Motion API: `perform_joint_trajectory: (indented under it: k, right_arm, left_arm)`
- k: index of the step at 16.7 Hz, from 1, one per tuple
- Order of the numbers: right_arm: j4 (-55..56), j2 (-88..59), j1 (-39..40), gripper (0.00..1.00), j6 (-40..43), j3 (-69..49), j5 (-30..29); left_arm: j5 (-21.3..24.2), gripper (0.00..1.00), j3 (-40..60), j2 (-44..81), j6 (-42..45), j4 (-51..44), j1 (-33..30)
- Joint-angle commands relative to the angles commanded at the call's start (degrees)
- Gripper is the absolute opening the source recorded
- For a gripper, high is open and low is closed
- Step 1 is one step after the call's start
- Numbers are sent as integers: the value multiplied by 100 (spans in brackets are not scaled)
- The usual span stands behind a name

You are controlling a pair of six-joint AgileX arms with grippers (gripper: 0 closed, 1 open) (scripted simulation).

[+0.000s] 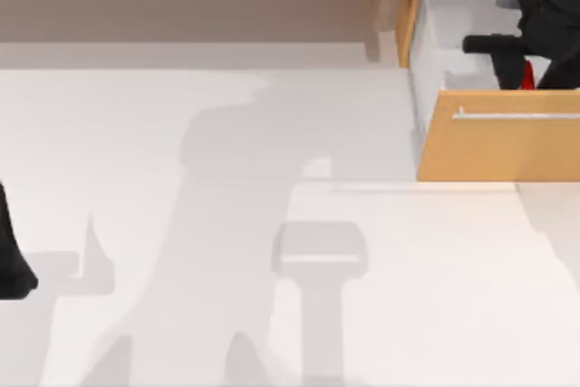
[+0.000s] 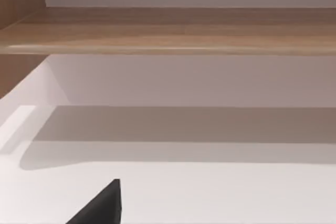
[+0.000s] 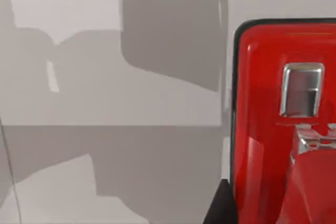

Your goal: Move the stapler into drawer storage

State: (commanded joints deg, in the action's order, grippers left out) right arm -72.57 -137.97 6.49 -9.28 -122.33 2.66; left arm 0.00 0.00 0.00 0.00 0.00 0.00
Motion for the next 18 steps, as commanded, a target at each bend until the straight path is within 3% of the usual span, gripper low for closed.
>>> perform_joint_trajectory:
  k: [15, 18]
  right_arm:
    - [196, -84, -4, 0, 32, 217, 28]
    - [196, -84, -4, 23, 32, 217, 28]
  left_arm:
    - [0, 100, 0, 0, 0, 0, 0]
    - [0, 100, 0, 0, 0, 0, 0]
